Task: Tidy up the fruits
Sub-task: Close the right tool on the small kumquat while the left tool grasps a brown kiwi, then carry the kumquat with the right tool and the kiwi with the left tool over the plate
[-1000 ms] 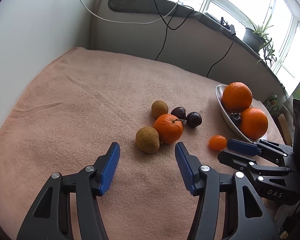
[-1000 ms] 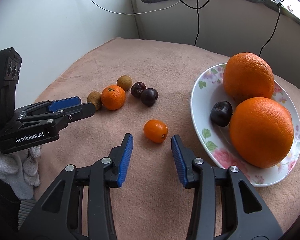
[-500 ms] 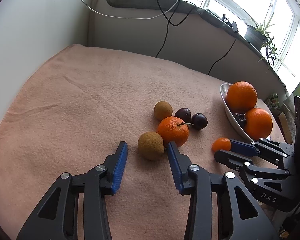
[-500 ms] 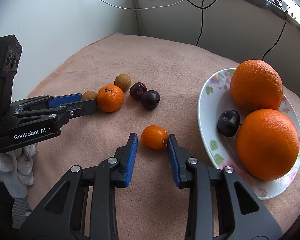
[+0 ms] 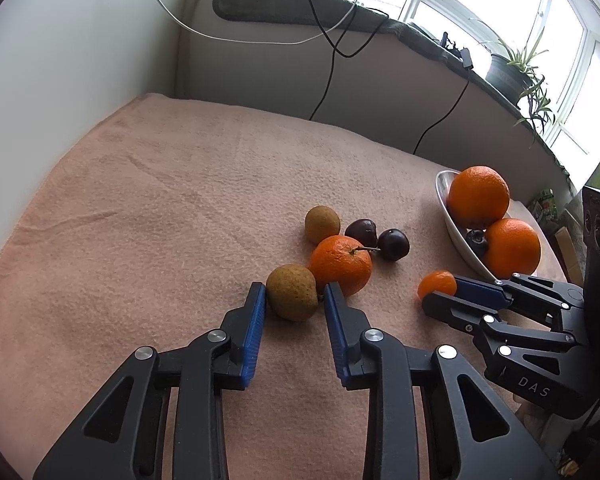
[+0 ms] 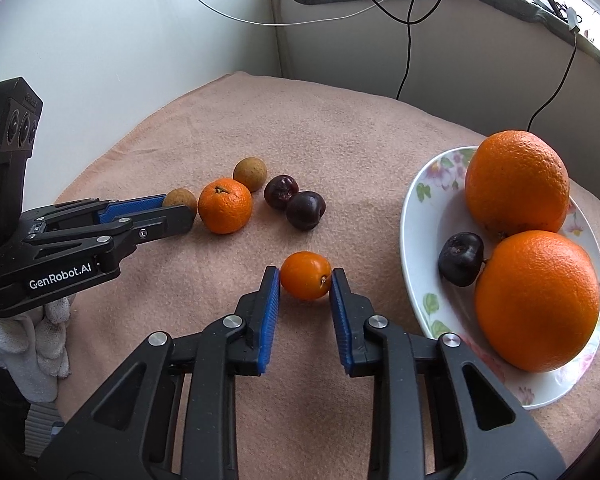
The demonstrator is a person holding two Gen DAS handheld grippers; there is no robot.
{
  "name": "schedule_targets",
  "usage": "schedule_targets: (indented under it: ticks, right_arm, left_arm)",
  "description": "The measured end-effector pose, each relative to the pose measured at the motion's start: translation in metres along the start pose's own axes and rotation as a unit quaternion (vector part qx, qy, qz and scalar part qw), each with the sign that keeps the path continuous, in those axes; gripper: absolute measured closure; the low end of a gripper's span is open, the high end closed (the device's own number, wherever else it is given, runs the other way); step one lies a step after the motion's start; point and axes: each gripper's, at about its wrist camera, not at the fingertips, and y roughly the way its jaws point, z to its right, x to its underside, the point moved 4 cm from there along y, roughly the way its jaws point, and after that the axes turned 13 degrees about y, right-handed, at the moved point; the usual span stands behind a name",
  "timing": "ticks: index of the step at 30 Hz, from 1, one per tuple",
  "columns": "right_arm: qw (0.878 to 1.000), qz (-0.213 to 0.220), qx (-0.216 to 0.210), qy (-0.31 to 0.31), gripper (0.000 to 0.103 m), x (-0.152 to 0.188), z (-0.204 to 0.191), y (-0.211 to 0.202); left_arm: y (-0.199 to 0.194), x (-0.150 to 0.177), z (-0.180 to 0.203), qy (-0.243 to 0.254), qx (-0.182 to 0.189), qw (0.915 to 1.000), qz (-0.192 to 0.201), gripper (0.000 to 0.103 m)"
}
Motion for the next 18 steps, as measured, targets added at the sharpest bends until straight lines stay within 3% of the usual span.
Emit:
schedule_targets:
  ticks: [18]
  right_arm:
    - [0.999, 0.043, -0.020, 0.013, 0.077, -0.006, 0.009, -0.043]
  left_arm:
    - [-0.025, -0.015, 0.028, 0.008, 0.003, 0.9994, 0.034, 0.075]
